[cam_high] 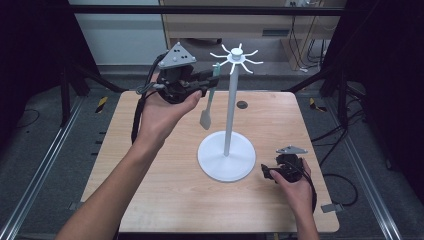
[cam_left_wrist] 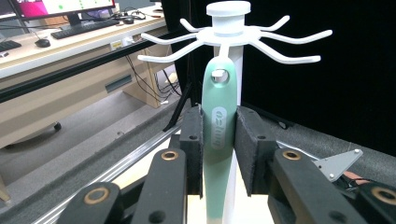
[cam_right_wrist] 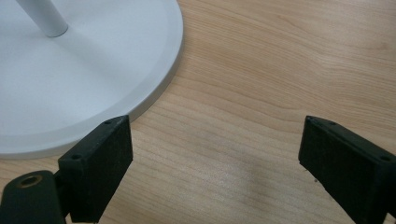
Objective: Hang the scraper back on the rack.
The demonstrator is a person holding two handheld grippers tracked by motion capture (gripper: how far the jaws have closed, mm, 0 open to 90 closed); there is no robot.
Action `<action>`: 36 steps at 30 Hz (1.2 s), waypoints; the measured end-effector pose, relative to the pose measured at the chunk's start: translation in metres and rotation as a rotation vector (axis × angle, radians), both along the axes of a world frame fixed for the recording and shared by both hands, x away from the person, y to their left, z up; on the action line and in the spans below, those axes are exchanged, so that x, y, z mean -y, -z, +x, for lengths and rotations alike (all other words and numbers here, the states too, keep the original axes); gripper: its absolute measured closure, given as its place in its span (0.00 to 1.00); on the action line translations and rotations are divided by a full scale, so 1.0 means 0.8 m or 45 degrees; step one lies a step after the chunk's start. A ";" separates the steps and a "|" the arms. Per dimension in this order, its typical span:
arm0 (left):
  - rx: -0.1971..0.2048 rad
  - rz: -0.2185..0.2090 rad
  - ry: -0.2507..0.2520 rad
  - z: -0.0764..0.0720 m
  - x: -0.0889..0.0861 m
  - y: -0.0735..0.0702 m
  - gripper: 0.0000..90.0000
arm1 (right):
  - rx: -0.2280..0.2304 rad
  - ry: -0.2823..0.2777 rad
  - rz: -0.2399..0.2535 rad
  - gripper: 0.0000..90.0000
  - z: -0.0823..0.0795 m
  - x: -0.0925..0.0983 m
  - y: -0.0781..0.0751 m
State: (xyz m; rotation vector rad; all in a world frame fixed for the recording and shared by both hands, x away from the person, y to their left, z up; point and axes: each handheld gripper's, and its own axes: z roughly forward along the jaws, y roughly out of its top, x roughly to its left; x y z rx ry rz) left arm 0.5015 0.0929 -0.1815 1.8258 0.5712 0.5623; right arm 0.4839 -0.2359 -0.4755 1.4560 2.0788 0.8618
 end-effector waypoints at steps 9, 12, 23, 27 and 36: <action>0.034 -0.025 -0.011 -0.004 -0.003 0.006 0.70 | 0.013 -0.003 -0.001 0.11 0.000 0.000 0.000; 0.040 -0.023 -0.011 -0.004 -0.007 0.009 0.66 | 0.009 -0.001 -0.002 0.11 0.000 0.000 0.001; 0.055 -0.019 -0.029 -0.014 -0.029 0.022 0.47 | 0.010 -0.011 -0.005 0.11 0.000 0.000 0.000; 0.043 -0.018 -0.017 -0.020 -0.034 0.029 0.34 | 0.010 -0.013 -0.013 0.11 0.000 -0.001 -0.001; 0.032 0.032 -0.008 -0.043 -0.051 0.043 0.16 | 0.012 0.004 -0.013 0.12 0.000 0.000 0.000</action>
